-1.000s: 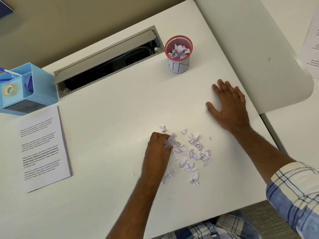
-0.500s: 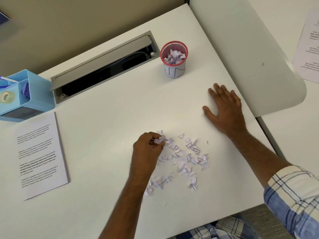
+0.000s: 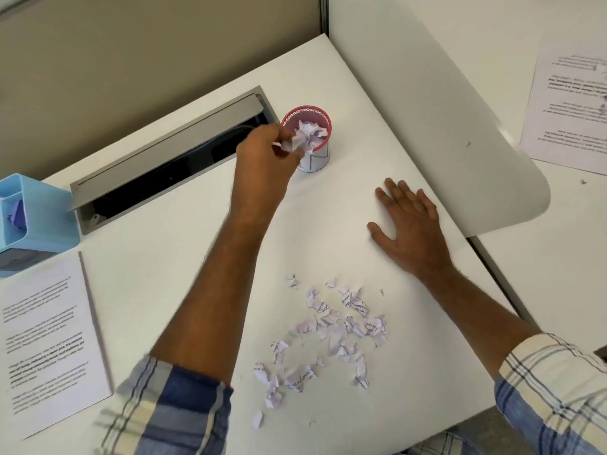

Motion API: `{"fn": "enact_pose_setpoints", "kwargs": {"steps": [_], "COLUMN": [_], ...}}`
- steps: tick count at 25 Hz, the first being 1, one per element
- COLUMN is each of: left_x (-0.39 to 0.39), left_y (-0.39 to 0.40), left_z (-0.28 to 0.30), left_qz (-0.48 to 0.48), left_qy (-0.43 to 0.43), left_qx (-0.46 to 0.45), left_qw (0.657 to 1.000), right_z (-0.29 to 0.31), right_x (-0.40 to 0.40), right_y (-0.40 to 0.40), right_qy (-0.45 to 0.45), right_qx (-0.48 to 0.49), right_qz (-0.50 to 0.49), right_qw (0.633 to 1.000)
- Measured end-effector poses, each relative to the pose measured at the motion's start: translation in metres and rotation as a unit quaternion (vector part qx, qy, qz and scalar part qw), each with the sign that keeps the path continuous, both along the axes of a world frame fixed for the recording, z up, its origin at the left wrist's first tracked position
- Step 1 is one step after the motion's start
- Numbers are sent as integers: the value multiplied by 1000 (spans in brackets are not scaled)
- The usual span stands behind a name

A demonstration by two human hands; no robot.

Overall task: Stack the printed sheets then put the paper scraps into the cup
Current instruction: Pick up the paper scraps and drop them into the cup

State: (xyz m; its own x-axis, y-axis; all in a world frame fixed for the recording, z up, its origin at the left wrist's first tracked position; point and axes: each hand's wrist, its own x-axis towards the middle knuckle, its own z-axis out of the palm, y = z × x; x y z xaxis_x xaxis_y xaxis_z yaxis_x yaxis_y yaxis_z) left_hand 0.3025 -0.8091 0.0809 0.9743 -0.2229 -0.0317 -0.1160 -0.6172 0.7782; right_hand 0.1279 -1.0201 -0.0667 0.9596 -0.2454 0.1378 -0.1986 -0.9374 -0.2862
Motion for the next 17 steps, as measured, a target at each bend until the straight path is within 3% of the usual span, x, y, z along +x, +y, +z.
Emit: {"fn": "enact_pose_setpoints", "kwargs": {"steps": [5, 13, 17], "left_x": [41, 12, -43], "left_y": [-32, 3, 62], "left_z": [2, -21, -64], "left_qz": [-80, -37, -8], "left_qy": [-20, -97, -70], "left_qx": [121, 10, 59], "left_qw": [989, 995, 996], "right_z": [-1, 0, 2], "right_x": [1, -1, -1], "right_y": [-1, 0, 1], "right_qy": [0, -9, 6], "right_qx": [-1, 9, 15], "right_qz": [-1, -1, -1], "right_qw": [1000, 1000, 1000]}}
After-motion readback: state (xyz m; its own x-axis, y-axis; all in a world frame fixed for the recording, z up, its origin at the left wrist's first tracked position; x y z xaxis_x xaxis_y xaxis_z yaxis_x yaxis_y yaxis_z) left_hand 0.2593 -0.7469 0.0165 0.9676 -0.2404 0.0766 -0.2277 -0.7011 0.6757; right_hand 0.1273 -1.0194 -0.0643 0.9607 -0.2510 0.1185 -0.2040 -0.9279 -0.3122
